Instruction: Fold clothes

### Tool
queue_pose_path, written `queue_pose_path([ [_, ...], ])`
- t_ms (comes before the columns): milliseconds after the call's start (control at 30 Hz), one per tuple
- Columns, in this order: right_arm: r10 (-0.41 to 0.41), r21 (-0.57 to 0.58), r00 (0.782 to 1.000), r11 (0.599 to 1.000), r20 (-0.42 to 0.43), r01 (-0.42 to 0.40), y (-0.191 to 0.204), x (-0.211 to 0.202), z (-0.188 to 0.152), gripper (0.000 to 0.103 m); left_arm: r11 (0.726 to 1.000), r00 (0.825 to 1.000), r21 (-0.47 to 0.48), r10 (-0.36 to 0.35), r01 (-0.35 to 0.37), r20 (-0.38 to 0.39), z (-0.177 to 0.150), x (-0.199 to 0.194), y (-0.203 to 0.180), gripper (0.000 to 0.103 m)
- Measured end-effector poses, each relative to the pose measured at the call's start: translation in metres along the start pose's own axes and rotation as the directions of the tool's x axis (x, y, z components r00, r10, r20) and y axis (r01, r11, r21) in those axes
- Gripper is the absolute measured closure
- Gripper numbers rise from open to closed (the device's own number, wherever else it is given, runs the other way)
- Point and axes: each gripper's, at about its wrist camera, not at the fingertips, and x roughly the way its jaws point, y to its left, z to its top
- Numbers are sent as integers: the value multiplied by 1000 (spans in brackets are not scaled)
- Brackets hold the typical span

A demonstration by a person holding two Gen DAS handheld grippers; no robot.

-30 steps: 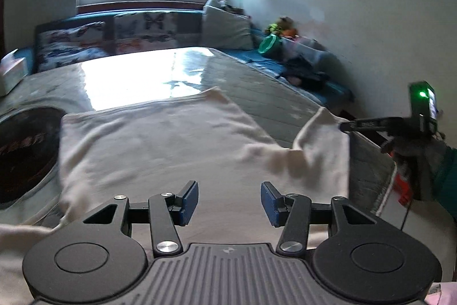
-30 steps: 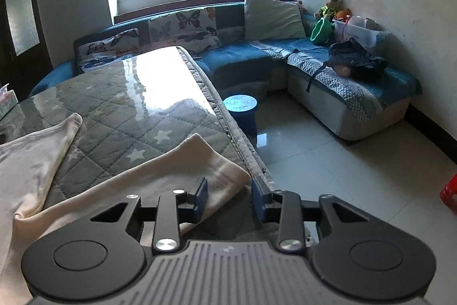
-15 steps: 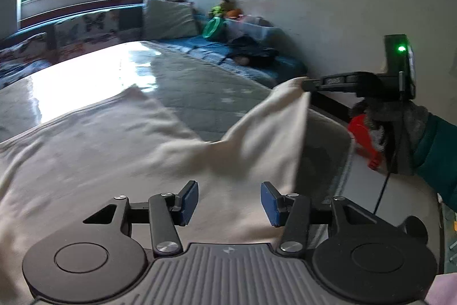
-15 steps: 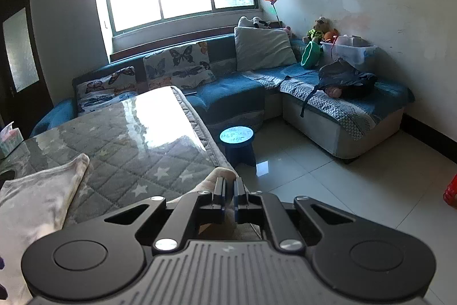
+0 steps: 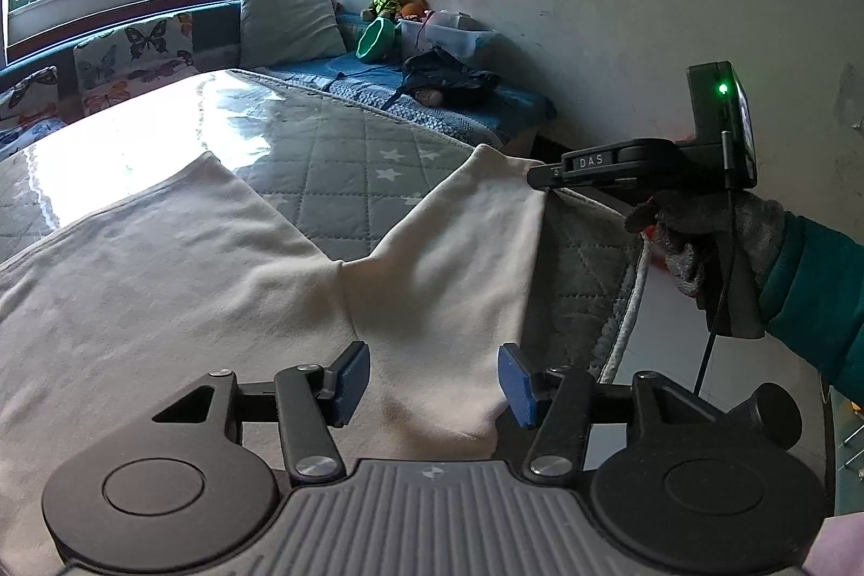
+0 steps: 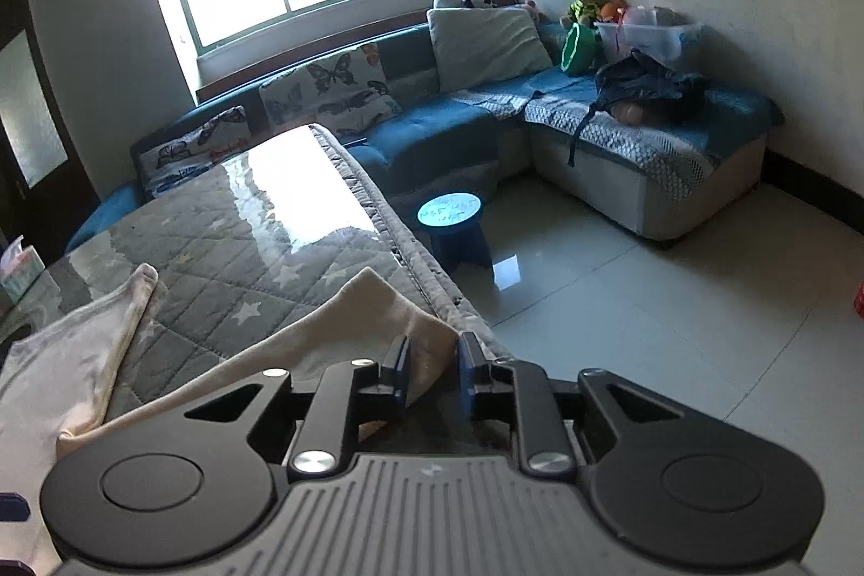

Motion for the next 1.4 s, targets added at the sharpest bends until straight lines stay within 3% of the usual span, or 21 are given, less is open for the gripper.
queue_pose_path([
  [167, -15, -22, 1000, 1000, 0, 15, 7, 2, 1, 85, 1000, 1000, 3, -4, 4, -6, 0, 1, -2, 46],
  [233, -8, -22, 1000, 1000, 6, 8, 7, 3, 1, 98, 1000, 1000, 8, -10, 10, -7, 0, 1, -3, 46],
  [433, 39, 6, 997, 999, 59, -40, 5, -13, 8, 99, 998, 999, 31, -49, 49, -6, 3, 7, -10, 42],
  [633, 123, 5, 988, 992, 95, -124, 15, -38, 30, 99, 994, 995, 29, -102, 102, -20, 1, 21, -17, 41],
  [767, 206, -32, 969, 979, 135, -203, 34, -62, 49, 99, 992, 992, -1, -128, 128, 13, 1, 5, -10, 41],
  [867, 288, -86, 945, 957, 152, -278, 58, -81, 61, 99, 995, 994, -33, -88, 90, 67, -6, -24, 8, 41],
  [1067, 468, -227, 878, 870, 103, -438, 129, -100, 68, 99, 979, 987, -184, 107, -83, 122, -38, -87, 61, 41],
  [1133, 526, -259, 848, 829, 57, -496, 153, -98, 63, 99, 961, 977, -241, 170, -135, 131, -51, -106, 75, 41],
  [1267, 636, -319, 767, 712, -82, -625, 213, -88, 42, 99, 913, 954, -352, 269, -207, 135, -74, -135, 100, 40],
  [1400, 661, -351, 709, 622, -245, -700, 259, -64, 12, 99, 874, 940, -419, 321, -246, 116, -92, -147, 114, 40],
])
